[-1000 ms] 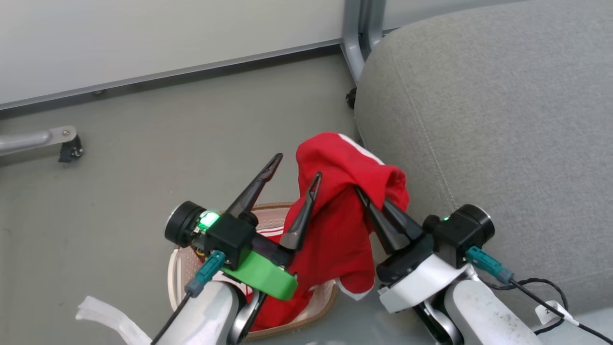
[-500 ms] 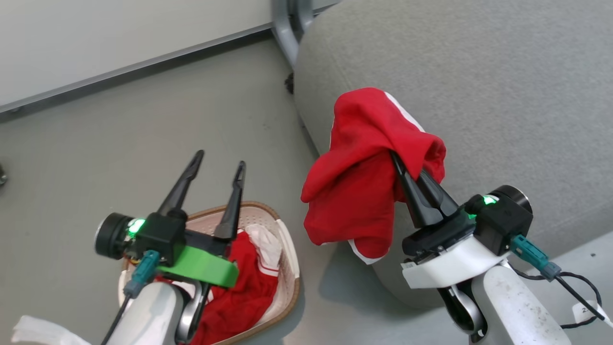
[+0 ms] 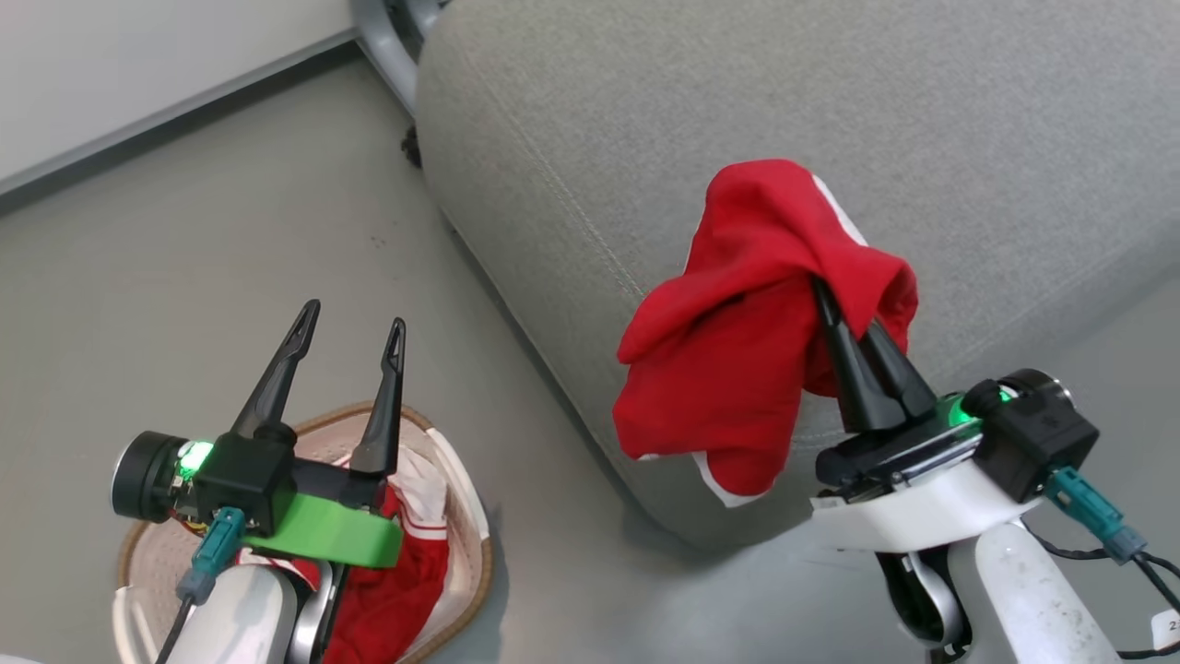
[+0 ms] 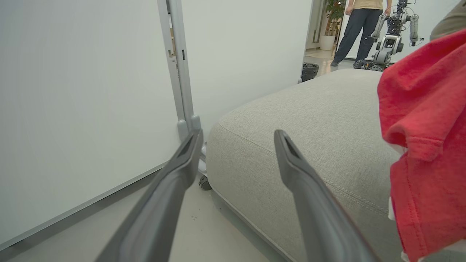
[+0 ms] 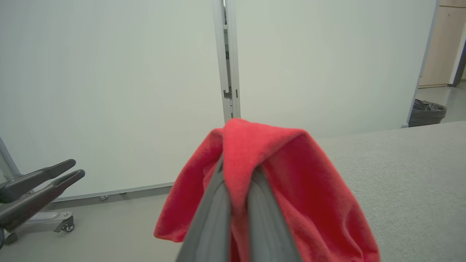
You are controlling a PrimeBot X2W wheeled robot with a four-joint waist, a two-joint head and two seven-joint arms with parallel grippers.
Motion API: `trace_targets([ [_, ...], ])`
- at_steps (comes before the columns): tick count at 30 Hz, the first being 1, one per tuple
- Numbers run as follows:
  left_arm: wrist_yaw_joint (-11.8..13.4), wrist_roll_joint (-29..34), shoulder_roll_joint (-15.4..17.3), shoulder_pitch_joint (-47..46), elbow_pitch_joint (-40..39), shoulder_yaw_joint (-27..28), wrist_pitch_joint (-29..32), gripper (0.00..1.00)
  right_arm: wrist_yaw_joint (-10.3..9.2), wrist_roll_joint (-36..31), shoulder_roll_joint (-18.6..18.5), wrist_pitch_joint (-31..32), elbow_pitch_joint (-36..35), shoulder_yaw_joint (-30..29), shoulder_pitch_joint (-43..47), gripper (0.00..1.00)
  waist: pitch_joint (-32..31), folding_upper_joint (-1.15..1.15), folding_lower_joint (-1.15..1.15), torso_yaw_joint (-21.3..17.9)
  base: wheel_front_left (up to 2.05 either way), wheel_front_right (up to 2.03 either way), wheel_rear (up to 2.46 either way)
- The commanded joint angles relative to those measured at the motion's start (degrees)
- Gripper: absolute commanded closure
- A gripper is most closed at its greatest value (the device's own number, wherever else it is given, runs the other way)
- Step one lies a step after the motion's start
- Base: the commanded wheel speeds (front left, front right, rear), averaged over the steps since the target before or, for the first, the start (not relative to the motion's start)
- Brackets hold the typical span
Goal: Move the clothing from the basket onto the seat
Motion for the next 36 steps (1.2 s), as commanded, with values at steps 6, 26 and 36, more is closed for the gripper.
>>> trace_targets([
  [6,-0.33,1.87,1.26,-2.78,-1.06,-1.01,1.33,0.0,-0.02,0.16,-0.01,-0.18,-0.54,-4.72,-4.75,1.0,7.58,0.0,0.0,-2.11,0.0,0.0,0.0],
  [26,-0.53,5.93,0.61,-14.49,-2.35,-4.5,3.4,0.0,-0.02,9.99,-14.67,-0.18,18.1,-24.7,-37.22,1.0,28.05,0.0,0.0,9.03,0.0,0.0,0.0],
  [36,-0.37,5.39,-1.98,-16.49,0.99,-5.96,1.12,0.0,-0.03,12.52,-14.76,-0.18,29.31,-23.63,-37.15,1.0,29.41,0.0,0.0,13.54,0.0,0.0,0.0],
])
